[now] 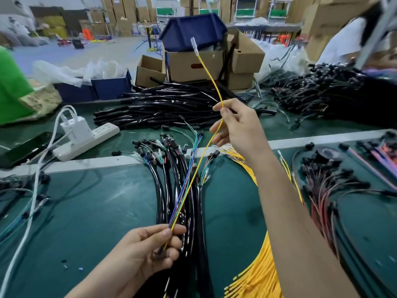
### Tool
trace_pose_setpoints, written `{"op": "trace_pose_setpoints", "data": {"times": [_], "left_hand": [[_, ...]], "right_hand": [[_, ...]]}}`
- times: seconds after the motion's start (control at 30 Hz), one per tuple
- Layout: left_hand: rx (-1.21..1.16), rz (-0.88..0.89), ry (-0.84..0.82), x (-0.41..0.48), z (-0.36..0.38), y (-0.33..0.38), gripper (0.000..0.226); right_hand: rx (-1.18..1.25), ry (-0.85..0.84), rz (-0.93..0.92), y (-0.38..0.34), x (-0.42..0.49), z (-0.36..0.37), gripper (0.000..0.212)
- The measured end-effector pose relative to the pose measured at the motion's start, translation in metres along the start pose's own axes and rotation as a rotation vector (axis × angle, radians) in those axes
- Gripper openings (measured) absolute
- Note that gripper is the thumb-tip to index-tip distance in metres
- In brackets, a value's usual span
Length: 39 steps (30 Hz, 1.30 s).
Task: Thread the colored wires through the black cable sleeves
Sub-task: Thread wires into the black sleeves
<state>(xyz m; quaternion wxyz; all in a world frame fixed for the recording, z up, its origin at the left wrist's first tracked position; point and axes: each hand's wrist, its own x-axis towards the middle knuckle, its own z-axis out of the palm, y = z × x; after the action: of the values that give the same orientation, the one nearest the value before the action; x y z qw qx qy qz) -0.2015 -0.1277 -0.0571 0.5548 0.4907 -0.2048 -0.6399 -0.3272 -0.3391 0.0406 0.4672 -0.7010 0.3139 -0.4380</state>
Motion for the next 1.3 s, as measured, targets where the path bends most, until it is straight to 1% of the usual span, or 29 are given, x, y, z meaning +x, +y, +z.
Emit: {"op": "trace_pose_setpoints", "data": {"times": [0.1,0.2,0.23,0.3,0.33,0.4,0.43,0.47,0.57,0.63,0.7,0.8,0.9,1.0,1.17,1.3], "left_hand": [[-0.035,0.005,0.000,0.001,0.000,0.000,0.024],[-0.087,-0.004,-0.050,0.002,-0.003,0.000,0.027],[-0.097,-0.011,-0.080,0.002,-0.004,0.001,0.027],[-0.119,-0.021,-0.149,0.003,-0.007,0.001,0.020],[-0.121,-0.023,-0.188,0.003,-0.009,0.002,0.025],[-0.119,-0.027,-0.278,0.004,-0.014,0.001,0.043],[-0.115,-0.034,-0.317,0.005,-0.016,0.001,0.048],[-0.111,-0.038,-0.360,0.006,-0.018,0.002,0.048],[-0.100,-0.032,-0.471,0.011,-0.022,0.003,0.030],[-0.131,-0.015,-0.507,0.015,-0.024,0.001,0.021],[-0.193,-0.016,-0.551,0.017,-0.025,0.000,0.026],[-0.259,-0.011,-0.623,0.018,-0.025,-0.001,0.035],[-0.306,-0.001,-0.663,0.019,-0.025,-0.003,0.038],[-0.312,-0.010,-0.658,0.019,-0.024,-0.003,0.039],[-0.301,-0.002,-0.657,0.020,-0.025,-0.005,0.038],[-0.282,0.004,-0.649,0.021,-0.029,-0.006,0.031]], "right_hand": [[-0.137,0.074,0.158,0.012,0.003,-0.023,0.017],[-0.328,0.125,0.303,0.031,0.001,-0.061,0.013],[-0.402,0.150,0.347,0.037,-0.001,-0.074,0.015],[-0.542,0.199,0.473,0.050,-0.006,-0.097,0.026],[-0.582,0.218,0.560,0.056,-0.008,-0.107,0.029],[-0.586,0.255,0.715,0.068,-0.011,-0.121,0.025],[-0.555,0.280,0.761,0.074,-0.012,-0.126,0.023],[-0.523,0.308,0.789,0.079,-0.013,-0.131,0.021],[-0.517,0.410,0.803,0.086,-0.018,-0.140,0.023],[-0.559,0.474,0.786,0.088,-0.020,-0.143,0.023],[-0.568,0.473,0.792,0.088,-0.019,-0.144,0.022],[-0.565,0.415,0.820,0.090,-0.018,-0.141,0.023],[-0.581,0.422,0.832,0.091,-0.018,-0.138,0.023],[-0.605,0.408,0.827,0.093,-0.021,-0.138,0.024],[-0.656,0.363,0.805,0.093,-0.021,-0.134,0.019],[-0.675,0.350,0.809,0.093,-0.020,-0.131,0.018]]}}
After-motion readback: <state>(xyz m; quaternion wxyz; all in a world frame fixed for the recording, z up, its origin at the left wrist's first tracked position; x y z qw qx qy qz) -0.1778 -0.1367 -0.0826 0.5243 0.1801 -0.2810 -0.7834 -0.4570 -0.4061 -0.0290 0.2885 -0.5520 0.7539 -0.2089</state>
